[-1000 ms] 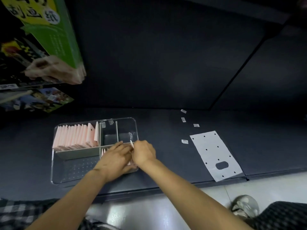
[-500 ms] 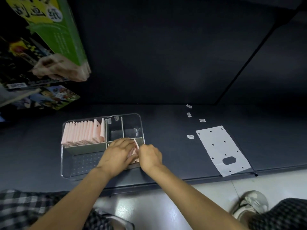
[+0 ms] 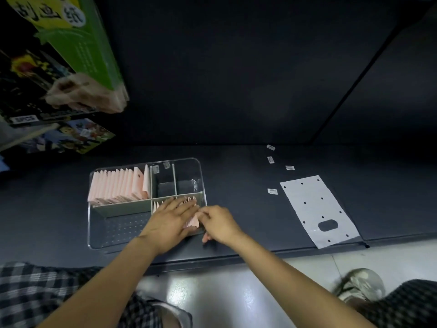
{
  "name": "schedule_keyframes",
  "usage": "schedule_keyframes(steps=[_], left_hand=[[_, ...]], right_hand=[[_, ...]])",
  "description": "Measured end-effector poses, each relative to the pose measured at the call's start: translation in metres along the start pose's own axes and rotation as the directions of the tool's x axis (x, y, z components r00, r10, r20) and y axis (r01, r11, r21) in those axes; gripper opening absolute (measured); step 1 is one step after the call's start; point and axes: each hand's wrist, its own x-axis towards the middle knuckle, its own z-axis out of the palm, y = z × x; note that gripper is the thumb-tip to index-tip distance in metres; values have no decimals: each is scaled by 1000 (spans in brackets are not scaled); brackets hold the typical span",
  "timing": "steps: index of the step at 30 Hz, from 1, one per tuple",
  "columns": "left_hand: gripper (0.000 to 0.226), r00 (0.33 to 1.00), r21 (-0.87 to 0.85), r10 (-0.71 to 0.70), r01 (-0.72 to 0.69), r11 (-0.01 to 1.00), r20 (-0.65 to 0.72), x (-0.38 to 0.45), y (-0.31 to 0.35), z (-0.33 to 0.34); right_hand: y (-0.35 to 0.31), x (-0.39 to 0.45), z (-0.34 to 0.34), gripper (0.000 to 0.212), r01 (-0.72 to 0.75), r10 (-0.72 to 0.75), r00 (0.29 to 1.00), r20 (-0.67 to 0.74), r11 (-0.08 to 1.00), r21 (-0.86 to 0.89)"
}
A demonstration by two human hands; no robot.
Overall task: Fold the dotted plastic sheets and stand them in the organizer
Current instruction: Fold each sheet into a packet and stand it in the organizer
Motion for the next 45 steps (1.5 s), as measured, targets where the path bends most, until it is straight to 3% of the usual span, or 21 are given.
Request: schedule_keyframes(steps=[2,5,9,12,16,20,24,28,35,39,41,45], left_hand=[[63,1000,43,-10,10,999,7,0,0,1],[59,999,61,-19,21,998,-40,1,3,-7],[53,949,-12,63,-70,997,-310,10,27,-21],[47,926,-44,169,-195,980,-337,25,55,-26],[40,942,-74,298,-311,947,-153,36,90,-5],[50,972,-104,201,-188,977,123,33,103,33],[51,979,-123,132,-113,986,155,33,108,45],[51,984,-171,135,-114,979,117,43,119,40],[59,992,-446,129,-112,888,7,63,151,28],[9,999,-576,-49,37,816,-6,63,155,26],[22,990,-670,-137,127,731,38,63,152,27],[5,943,-905,-317,221,364,102,71,145,25]], right_hand=[[20,-12,-14,20,83,-87,986,-141,996,-35],[72,-32,-52,24,59,-100,957,-274,986,-156],[167,-66,-111,59,-159,44,966,-256,879,-450],[223,-94,-133,78,-269,164,954,-252,839,-474],[258,-108,-134,58,-253,126,924,-362,910,-329],[271,-107,-127,26,-202,6,893,-450,899,-388],[265,-103,-126,9,-150,-86,864,-496,897,-416],[231,-91,-124,15,-35,-111,921,-373,931,-362],[158,-75,-99,14,81,-84,988,-127,996,-29],[138,-73,-106,12,37,-47,998,42,975,217],[139,-74,-126,7,-4,-36,988,150,967,254],[163,-81,-168,44,-161,64,943,328,946,281]])
